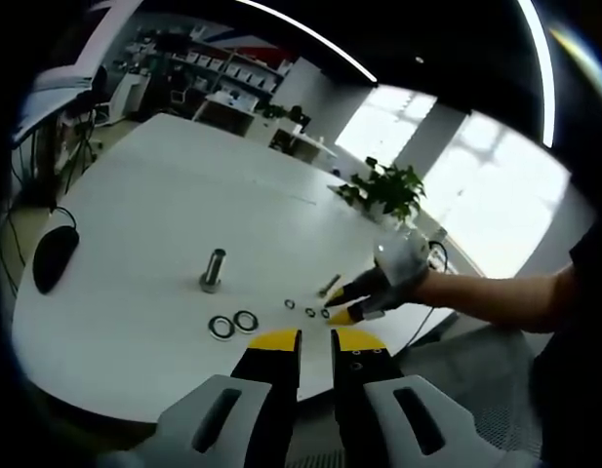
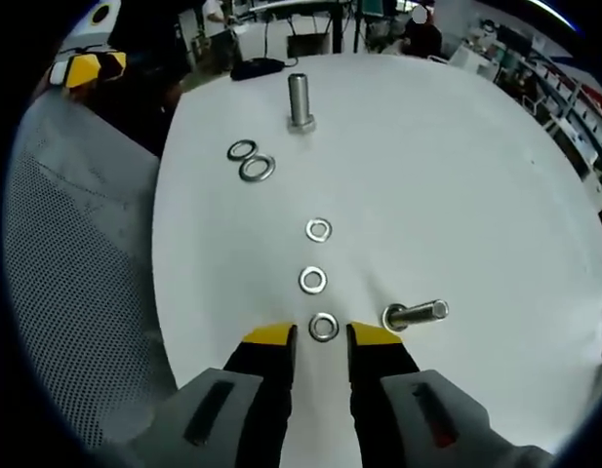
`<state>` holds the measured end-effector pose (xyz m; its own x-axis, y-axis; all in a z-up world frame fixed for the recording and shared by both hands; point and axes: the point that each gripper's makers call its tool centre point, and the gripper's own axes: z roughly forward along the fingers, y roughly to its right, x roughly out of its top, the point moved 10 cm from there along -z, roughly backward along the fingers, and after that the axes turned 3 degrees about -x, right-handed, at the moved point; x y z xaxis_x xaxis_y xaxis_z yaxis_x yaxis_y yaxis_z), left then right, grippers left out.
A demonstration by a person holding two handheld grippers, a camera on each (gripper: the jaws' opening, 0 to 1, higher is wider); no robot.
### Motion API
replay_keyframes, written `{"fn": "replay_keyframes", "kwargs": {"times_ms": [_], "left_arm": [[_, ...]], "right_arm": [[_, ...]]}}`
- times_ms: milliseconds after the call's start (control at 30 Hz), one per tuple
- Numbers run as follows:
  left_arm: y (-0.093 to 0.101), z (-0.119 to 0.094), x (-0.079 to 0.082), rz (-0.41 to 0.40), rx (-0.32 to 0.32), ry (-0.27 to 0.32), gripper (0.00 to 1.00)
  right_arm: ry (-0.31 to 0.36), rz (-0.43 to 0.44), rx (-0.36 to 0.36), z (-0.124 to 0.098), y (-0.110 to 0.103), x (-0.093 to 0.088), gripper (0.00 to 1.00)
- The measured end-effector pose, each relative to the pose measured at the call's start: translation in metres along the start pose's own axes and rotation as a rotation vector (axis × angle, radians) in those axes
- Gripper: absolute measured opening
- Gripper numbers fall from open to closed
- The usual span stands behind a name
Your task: Place the washer onto the threaded stud by aligning its center hole with the stud, sliding it down to the base, and recovering from edge contact or off-axis alignment until the washer reaches the visible bottom stop.
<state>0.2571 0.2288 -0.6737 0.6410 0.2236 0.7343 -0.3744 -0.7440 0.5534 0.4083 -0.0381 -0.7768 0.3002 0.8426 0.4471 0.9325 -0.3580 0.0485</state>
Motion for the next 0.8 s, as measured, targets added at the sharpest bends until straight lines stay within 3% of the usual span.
{"fn": "replay_keyframes", "kwargs": {"times_ms": [200,800], "left_arm": [[0.0002,-0.0001,0.0001,-0.002,0.001,0.004,0.1],[-0.0003,-0.0002,0.0004,0.0,0.002,0.008,0.1]], "right_arm": [[-0.003,0.004,-0.017,0.0005,0.0029,-0.0001,0.14],[-0.011,0.009,-0.026,-0.0064,0.0043,0.0054,0.13]]}}
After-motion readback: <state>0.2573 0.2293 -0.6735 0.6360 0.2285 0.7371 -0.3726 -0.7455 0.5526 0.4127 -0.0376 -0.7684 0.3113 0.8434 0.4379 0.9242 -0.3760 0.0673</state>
